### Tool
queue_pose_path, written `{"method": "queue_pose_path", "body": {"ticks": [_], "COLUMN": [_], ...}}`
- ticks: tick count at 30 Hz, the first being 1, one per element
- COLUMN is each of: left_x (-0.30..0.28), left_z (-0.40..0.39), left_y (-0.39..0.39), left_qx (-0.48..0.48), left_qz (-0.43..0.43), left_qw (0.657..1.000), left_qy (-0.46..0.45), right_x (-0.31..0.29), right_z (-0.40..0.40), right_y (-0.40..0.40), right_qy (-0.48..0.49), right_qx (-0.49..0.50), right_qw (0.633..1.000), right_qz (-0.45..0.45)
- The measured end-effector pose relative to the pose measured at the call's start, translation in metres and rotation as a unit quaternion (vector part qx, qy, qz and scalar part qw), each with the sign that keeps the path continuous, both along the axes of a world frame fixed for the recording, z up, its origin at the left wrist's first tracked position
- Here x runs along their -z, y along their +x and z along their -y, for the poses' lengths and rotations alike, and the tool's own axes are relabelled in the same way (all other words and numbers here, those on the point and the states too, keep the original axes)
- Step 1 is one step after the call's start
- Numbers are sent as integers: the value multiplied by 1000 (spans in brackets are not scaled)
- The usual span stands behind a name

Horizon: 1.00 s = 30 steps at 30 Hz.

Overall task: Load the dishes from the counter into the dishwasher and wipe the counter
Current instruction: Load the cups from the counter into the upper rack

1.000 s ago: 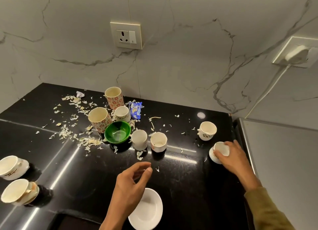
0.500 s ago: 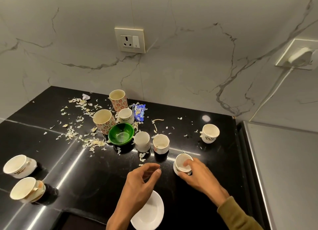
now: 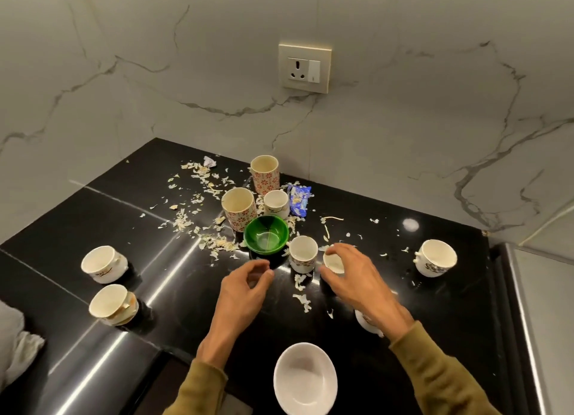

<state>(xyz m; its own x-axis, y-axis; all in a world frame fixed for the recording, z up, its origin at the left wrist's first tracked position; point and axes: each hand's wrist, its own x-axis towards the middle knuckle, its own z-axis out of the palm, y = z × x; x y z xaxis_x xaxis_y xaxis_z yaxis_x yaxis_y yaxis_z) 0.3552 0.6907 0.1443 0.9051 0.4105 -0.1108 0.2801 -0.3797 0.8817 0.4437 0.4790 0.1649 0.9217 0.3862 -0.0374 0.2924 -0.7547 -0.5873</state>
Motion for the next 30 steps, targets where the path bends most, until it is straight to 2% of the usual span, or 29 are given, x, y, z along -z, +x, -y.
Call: {"method": "queue_pose_path", "body": {"ticks": [7, 15, 21, 26, 30], "left_x": [13, 36, 42, 36, 16], "left_z": [-60, -101, -113, -125, -130], "left_y": [66, 130, 151, 146, 122], "left_qx": [-44, -21, -50, -107, -137], "left_qz": [4, -59, -8, 7, 51], "left_qw": [994, 993, 992, 989, 984], "left_qy": [96, 99, 117, 100, 99], "right_x": [-13, -9, 8, 28, 49], "right_z": [-82, -149, -198, -229, -231], "right_y": [62, 153, 224, 257, 263], "right_qy": [-22, -59, -74, -131, -64], "right_qx": [-89, -81, -51, -32, -6], "right_qw": [996, 995, 996, 988, 994], "right_qz": [-5, -14, -16, -79, -88]}}
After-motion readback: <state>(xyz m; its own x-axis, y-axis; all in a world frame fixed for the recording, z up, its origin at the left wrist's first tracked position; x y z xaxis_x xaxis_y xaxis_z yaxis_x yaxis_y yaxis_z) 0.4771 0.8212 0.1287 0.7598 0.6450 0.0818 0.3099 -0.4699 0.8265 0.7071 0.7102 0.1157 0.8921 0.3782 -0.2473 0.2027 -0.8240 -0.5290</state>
